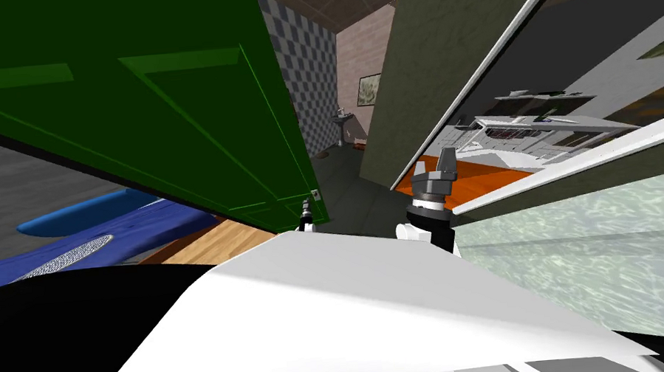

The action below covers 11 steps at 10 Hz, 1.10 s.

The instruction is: Push the door open

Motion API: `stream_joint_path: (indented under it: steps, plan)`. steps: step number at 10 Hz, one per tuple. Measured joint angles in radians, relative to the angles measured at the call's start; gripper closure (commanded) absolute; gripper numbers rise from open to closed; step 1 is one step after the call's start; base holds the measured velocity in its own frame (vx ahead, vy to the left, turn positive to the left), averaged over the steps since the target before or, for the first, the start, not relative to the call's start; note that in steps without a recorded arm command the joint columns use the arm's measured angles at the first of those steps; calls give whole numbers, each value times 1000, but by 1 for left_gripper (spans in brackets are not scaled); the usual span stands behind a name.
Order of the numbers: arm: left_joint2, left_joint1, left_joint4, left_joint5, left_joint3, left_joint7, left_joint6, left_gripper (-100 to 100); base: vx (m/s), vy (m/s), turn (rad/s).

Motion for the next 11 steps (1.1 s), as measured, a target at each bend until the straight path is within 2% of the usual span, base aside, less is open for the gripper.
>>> stream_joint_path:
  steps: [2, 4, 7, 8, 9, 10, 11]
  plan:
    - [1, 5, -5, -12, -40, 6, 2, -100, -41, 42, 257]
    - [0, 17, -29, -24, -85, 14, 14, -100, -18, 20, 297]
    - [-1, -4, 11, -40, -146, 35, -1, -100, -19, 4, 249]
    - [-3, -13, 30, -45, -166, 44, -11, -100, -16, -5, 50]
    - [-8, -7, 17, -48, -174, 45, -7, -100, -6, 0, -13]
    - [-9, 1, 1, -49, -178, 43, 2, -100, -18, -1, 262]
    - [-13, 4, -7, -54, -195, 46, 8, -100, -31, -19, 281]
